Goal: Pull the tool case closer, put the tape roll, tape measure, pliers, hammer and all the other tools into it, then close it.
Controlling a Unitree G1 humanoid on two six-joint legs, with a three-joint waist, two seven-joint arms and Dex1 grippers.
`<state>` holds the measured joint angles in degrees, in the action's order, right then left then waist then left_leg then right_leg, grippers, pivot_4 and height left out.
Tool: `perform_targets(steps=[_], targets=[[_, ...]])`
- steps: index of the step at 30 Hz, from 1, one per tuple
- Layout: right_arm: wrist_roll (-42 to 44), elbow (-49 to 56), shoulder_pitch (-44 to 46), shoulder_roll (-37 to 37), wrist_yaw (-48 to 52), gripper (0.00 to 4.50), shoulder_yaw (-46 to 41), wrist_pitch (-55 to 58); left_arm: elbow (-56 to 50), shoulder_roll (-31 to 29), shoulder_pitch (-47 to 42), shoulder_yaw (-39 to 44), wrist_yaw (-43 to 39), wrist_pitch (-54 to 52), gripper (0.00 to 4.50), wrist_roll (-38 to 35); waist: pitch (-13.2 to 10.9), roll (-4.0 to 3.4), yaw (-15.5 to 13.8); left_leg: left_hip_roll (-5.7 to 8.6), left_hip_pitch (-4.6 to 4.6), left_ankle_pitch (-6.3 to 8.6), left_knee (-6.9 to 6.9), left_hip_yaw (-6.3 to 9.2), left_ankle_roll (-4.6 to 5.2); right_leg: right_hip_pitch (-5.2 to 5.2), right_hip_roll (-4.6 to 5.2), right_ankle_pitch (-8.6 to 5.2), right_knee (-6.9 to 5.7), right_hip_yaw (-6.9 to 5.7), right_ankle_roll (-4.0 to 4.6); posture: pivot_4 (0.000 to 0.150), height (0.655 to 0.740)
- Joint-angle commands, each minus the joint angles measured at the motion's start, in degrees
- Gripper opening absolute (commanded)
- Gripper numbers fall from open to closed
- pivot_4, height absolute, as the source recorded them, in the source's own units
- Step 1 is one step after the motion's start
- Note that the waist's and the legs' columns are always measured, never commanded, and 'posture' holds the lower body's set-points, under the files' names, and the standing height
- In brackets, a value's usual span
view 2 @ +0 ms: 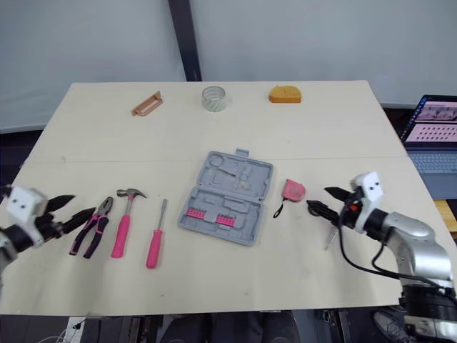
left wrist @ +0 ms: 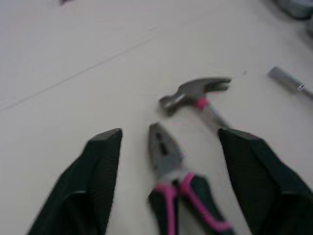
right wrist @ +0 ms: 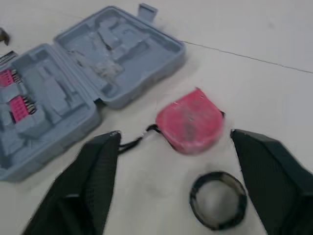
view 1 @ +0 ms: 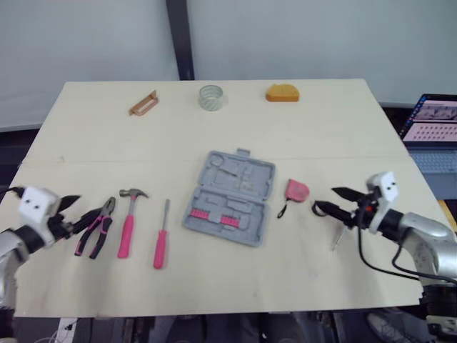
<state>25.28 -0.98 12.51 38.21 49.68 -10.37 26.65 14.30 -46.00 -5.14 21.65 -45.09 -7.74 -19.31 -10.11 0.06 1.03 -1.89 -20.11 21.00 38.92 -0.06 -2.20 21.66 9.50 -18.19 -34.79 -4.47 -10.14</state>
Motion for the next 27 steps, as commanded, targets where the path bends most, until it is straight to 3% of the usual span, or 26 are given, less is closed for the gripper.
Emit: perform_targets(steps=[1, 4, 5, 16, 27], targets=[[-2.8, 4.2, 1.2, -2.3, -3.6, 2.07, 4.7, 1.1, -3.2, 2.2, -5.4, -4.8, 0.4, -2.3, 1.55, 0.5, 0.0, 0.0, 0.0, 0.0, 0.0, 0.0, 0.02, 0.0, 0.0, 0.0, 0.0, 0.0, -0.02, 0.0, 0.0, 0.15, 0.74], [-5.8, 4.7, 2.3, -4.4, -5.9, 0.58, 8.4, 1.4, -2.1, 4.6, -10.1, -8.5, 0.5, -2.8, 0.05, 1.9, 0.0, 0.0, 0.0, 0.01, -0.01, 0.0, 0.12, 0.0, 0.0, 0.0, 0.0, 0.0, -0.09, 0.0, 0.0, 0.15, 0.74], [-6.9, 4.4, 2.9, -5.1, -7.0, 0.05, 9.7, 1.6, -1.6, 5.5, -11.6, -10.0, 0.3, -3.1, 0.0, 2.3, 0.0, 0.0, 0.0, 0.01, -0.01, 0.0, 0.11, -0.01, 0.0, 0.01, 0.0, 0.0, -0.1, 0.0, 0.0, 0.15, 0.74], [-12.4, 3.0, 7.2, -10.1, -11.7, 0.05, 15.4, 4.8, 6.8, 13.1, -23.2, -21.9, -1.7, -2.6, 0.0, 8.6, 0.0, 0.0, 0.5, 0.01, -0.04, 0.0, 0.09, 0.0, 0.0, 0.08, 0.0, 0.0, -0.14, -0.06, 0.0, 0.15, 0.74], [-15.3, 1.0, 9.5, -13.3, -13.7, 0.05, 17.8, 6.1, 25.9, 17.8, -32.7, -23.7, 0.0, 6.2, 0.0, 13.8, 0.0, 0.01, 0.6, 0.02, -0.05, 0.0, 0.09, 0.01, 0.0, 0.09, 0.0, 0.0, -0.14, -0.11, 0.0, 0.15, 0.74]])
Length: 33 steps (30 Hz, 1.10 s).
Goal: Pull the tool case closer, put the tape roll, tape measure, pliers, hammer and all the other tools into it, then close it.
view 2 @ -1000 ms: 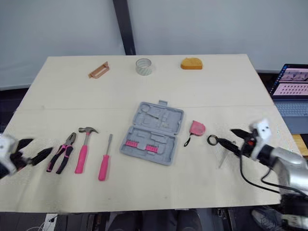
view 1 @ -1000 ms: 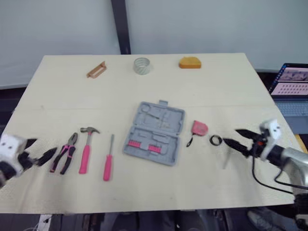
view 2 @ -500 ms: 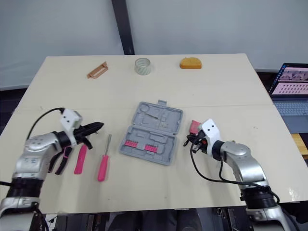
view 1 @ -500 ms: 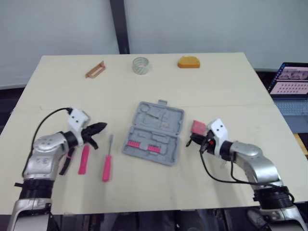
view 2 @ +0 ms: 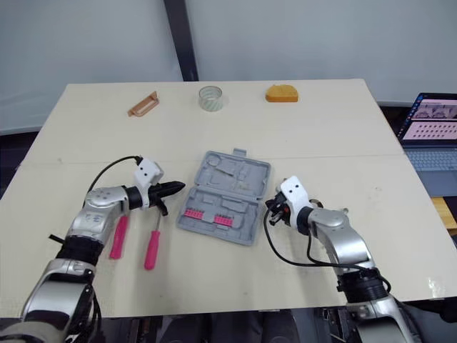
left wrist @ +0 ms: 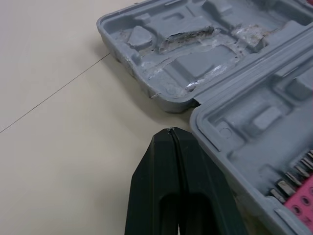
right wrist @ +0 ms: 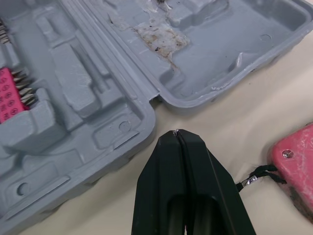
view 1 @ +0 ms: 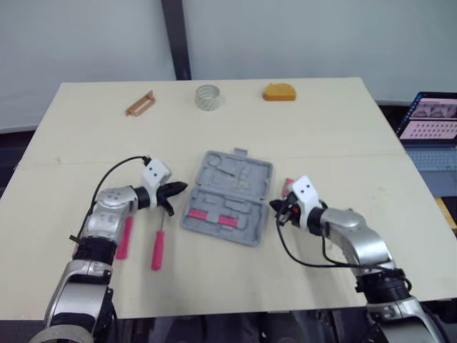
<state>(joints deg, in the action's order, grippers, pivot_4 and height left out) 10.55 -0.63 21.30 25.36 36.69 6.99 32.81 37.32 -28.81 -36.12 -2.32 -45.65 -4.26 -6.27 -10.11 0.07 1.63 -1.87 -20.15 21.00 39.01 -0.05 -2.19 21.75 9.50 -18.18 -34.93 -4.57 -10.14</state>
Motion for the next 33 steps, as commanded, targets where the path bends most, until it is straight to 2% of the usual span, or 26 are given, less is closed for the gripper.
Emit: perform_targets(steps=[1, 10, 17, 26, 33], targets=[[-0.8, 0.5, 0.8, -0.6, -0.8, 0.05, 0.5, -0.1, 4.3, 1.1, -2.4, 0.3, 0.6, 3.4, 0.0, 1.0, 0.0, 0.0, 0.0, 0.0, 0.0, 0.0, 0.0, 0.0, 0.0, 0.0, 0.0, 0.0, 0.0, 0.0, 0.0, 0.15, 0.74], [-1.8, -0.9, 1.8, -2.0, -1.2, 0.05, 1.0, -0.3, 15.2, 4.7, -7.5, 0.5, 1.6, 8.4, 0.0, 2.9, 0.0, 0.0, 0.0, 0.0, -0.03, 0.0, 0.02, 0.02, 0.0, 0.01, 0.0, 0.0, 0.0, -0.03, -0.01, 0.15, 0.74], [-2.0, -1.6, 1.9, -2.6, -1.6, 0.05, 1.1, -0.3, 18.7, 6.1, -9.0, 0.5, 1.6, 10.4, 0.0, 3.2, 0.0, 0.0, 0.1, 0.0, -0.02, 0.0, 0.01, 0.02, 0.0, 0.02, 0.0, 0.0, -0.01, -0.03, -0.01, 0.15, 0.74], [-2.1, -2.4, 2.3, -3.5, -1.1, 0.05, 1.5, -1.1, 17.4, 6.3, -7.2, 0.5, -0.7, 10.0, 0.0, 2.8, 0.0, 0.01, 0.1, 0.0, -0.03, 0.0, 0.02, 0.03, 0.0, 0.02, 0.0, 0.01, -0.03, -0.03, -0.01, 0.15, 0.74], [-1.6, -1.2, 0.9, -1.7, 2.4, 0.05, 2.3, -1.7, 10.6, 4.7, -2.9, 0.3, -5.2, 6.4, 0.0, 1.7, 0.0, 0.0, 0.1, 0.0, -0.02, 0.0, 0.02, 0.03, 0.0, 0.02, 0.0, 0.01, -0.03, -0.03, -0.01, 0.15, 0.74]])
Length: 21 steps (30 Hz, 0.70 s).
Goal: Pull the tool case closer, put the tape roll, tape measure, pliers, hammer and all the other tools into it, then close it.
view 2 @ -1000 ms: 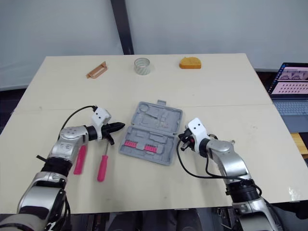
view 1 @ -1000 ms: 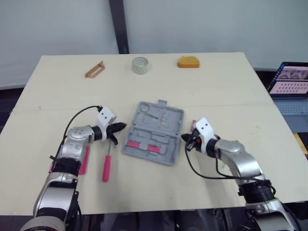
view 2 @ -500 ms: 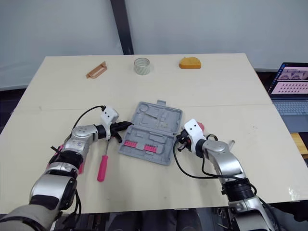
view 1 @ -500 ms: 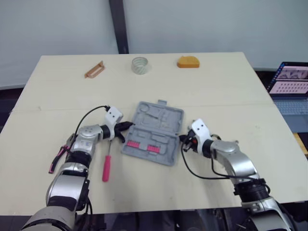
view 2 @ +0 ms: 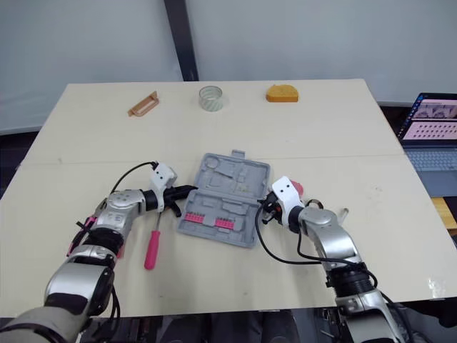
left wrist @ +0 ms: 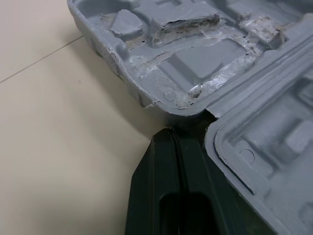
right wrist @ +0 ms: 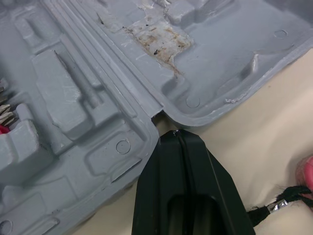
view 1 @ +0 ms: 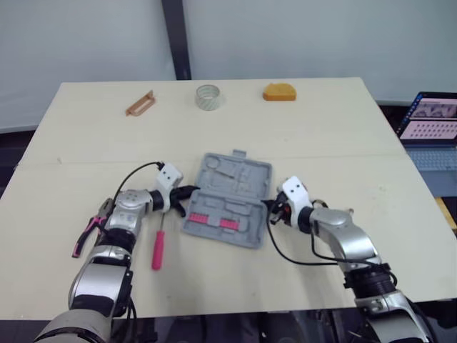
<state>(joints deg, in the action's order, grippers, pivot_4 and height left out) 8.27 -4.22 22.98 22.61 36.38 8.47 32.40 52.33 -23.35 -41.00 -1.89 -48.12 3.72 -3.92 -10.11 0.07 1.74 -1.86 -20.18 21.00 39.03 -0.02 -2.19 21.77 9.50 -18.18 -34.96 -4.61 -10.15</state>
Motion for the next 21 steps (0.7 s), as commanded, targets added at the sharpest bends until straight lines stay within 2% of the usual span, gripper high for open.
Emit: perform_targets(steps=[1, 12, 21], targets=[[0.8, 2.9, -1.1, 1.4, 3.5, 0.05, 1.0, -1.3, -5.8, -1.0, 2.7, -0.2, -3.3, -2.3, 0.0, -0.9, 0.0, 0.0, 0.0, 0.0, 0.0, 0.0, 0.0, 0.0, 0.0, 0.0, 0.0, 0.0, 0.0, 0.0, 0.0, 0.15, 0.74], [3.2, 10.1, -6.3, 4.3, 9.2, 0.05, 2.4, 0.6, -25.9, -3.3, 13.5, -1.2, -6.3, -13.1, 0.0, -2.1, 0.0, 0.0, -0.1, 0.0, 0.01, 0.0, -0.02, 0.03, 0.0, 0.0, 0.0, 0.0, -0.01, -0.01, 0.0, 0.15, 0.74], [4.0, 12.7, -8.4, 6.5, 10.8, 0.05, 2.2, 1.0, -44.8, -8.0, 25.3, -1.3, -7.4, -22.5, 0.0, -4.2, 0.0, 0.0, -0.2, 0.0, 0.0, 0.0, -0.1, 0.07, 0.0, 0.0, 0.0, 0.0, 0.04, -0.03, 0.0, 0.15, 0.74]])
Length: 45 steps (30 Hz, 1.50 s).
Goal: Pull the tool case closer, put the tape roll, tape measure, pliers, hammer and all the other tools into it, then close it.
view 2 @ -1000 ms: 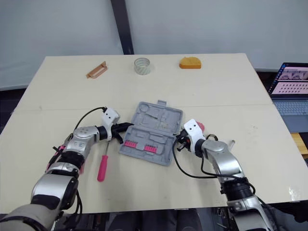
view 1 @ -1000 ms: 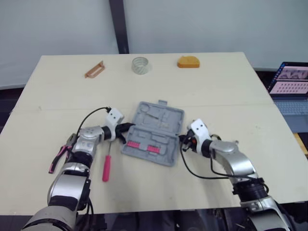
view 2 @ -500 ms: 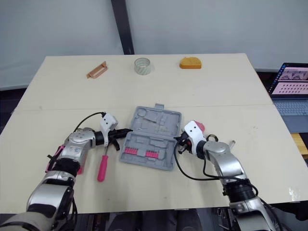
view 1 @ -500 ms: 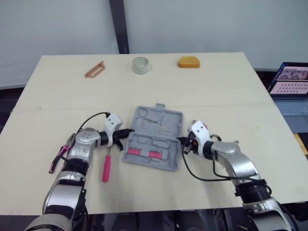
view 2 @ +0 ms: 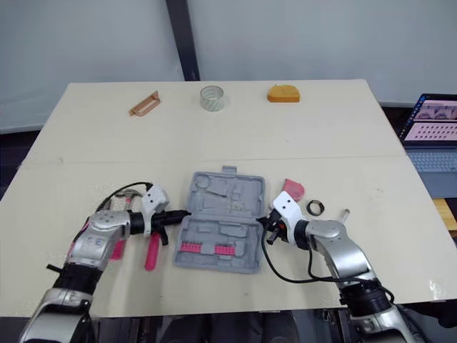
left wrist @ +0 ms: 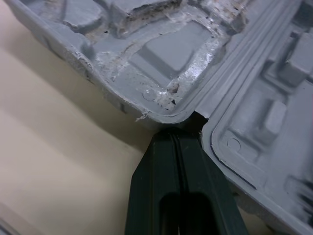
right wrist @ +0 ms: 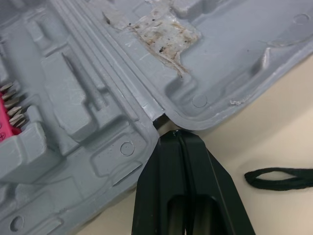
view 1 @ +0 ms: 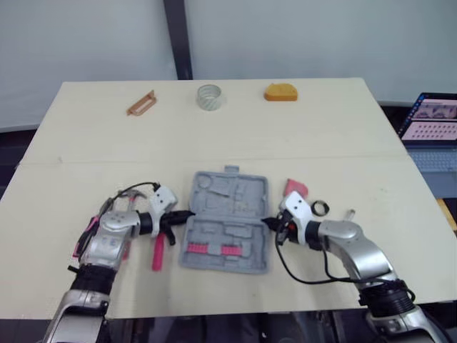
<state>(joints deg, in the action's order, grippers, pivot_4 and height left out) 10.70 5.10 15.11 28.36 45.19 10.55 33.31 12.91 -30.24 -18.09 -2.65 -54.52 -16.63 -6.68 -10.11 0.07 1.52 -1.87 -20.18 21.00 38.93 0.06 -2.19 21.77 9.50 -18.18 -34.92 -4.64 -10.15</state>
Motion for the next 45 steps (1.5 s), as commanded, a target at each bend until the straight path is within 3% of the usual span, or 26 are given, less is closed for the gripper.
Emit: perform_targets(steps=[1, 11, 45], targets=[[1.8, 3.9, -0.9, 1.1, 2.4, 0.05, 0.2, 0.4, -6.5, -1.6, 3.3, -0.4, -1.0, -2.6, 0.0, -1.6, 0.0, 0.0, 0.0, 0.0, 0.0, 0.0, 0.01, 0.0, 0.0, 0.0, 0.0, 0.0, 0.02, 0.0, 0.0, 0.15, 0.74], [4.2, 9.5, -5.7, 3.9, 5.0, 0.05, 1.8, 3.9, -17.7, -4.3, 11.3, -0.3, 0.5, -8.4, 0.0, -3.1, 0.0, 0.0, -0.2, 0.0, -0.01, 0.02, 0.04, -0.01, 0.02, -0.04, 0.0, 0.0, 0.08, 0.02, 0.0, 0.15, 0.74], [6.7, 13.3, -9.1, 7.2, 5.7, 0.05, 2.9, 6.6, -28.5, -9.0, 18.2, -1.0, 2.3, -15.0, 0.0, -5.1, 0.0, 0.0, -1.6, 0.0, -0.01, 0.04, 0.12, -0.04, 0.05, -0.09, 0.0, -0.01, 0.14, 0.07, 0.02, 0.15, 0.74]])
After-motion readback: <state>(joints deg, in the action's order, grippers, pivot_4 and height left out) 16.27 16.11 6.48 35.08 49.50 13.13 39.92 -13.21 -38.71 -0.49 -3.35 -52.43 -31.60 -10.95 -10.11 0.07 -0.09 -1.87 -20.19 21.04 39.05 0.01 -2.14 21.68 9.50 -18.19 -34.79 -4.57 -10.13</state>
